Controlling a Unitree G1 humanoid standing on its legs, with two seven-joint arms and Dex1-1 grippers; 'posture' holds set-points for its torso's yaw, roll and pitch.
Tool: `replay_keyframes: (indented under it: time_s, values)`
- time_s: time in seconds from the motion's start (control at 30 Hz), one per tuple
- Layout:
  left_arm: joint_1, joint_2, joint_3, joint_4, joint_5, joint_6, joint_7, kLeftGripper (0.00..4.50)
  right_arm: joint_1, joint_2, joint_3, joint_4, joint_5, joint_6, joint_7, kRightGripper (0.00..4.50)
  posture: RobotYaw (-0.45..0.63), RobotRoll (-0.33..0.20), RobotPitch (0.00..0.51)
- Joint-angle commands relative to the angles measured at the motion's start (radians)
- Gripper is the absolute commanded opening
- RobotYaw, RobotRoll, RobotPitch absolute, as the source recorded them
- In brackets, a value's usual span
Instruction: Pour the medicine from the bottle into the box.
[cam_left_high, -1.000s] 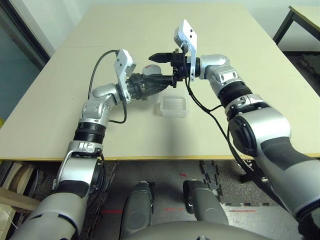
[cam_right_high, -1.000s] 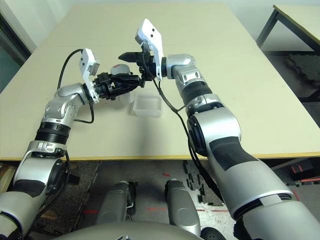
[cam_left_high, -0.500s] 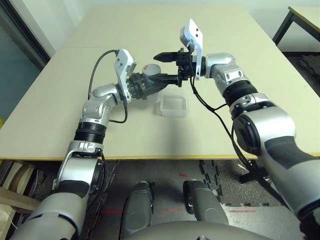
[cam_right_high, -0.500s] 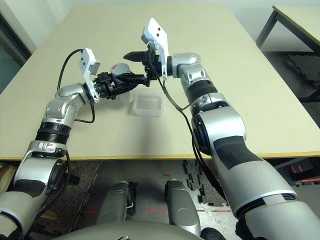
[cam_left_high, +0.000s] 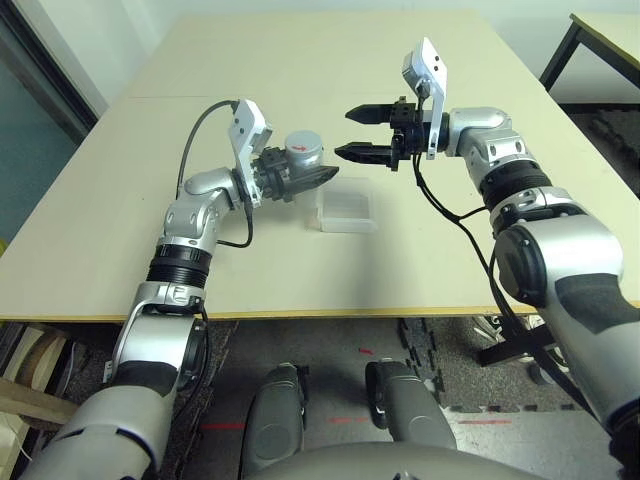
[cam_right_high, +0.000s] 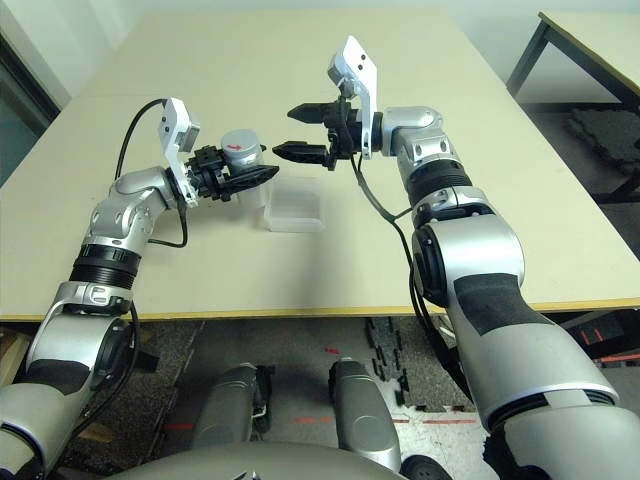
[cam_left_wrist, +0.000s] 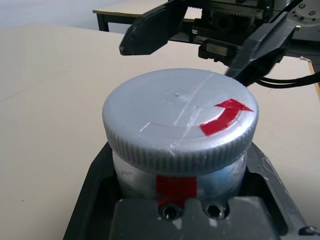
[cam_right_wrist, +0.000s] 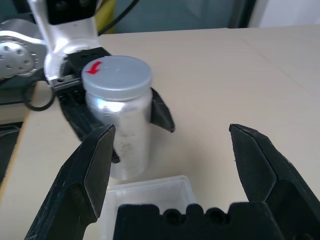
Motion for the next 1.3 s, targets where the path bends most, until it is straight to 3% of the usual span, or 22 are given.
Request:
replay_keyframes:
  time_s: [0.03, 0.67, 1.3]
  values:
    - [0.006, 0.009, -0.003, 0.001, 0.011, -0.004, -0.012, 2.68, -0.004, 0.007, -0.011, -0.021, 0.027, 0.023, 0.056, 4.50, -0.13, 0.000, 0.090]
    - [0.004, 0.002, -0.006, -0.002, 0.013, -0.003, -0.015, 2.68, -0.038, 0.132, 0.000, -0.035, 0.056, 0.053, 0.047, 4.50, -0.13, 0.000, 0.085]
    - [0.003, -0.004, -0.006, -0.012, 0.010, -0.006, -0.013, 2.68, -0.039, 0.139, 0.018, -0.022, 0.025, 0.030, -0.006, 4.50, -0.12, 0.000, 0.082]
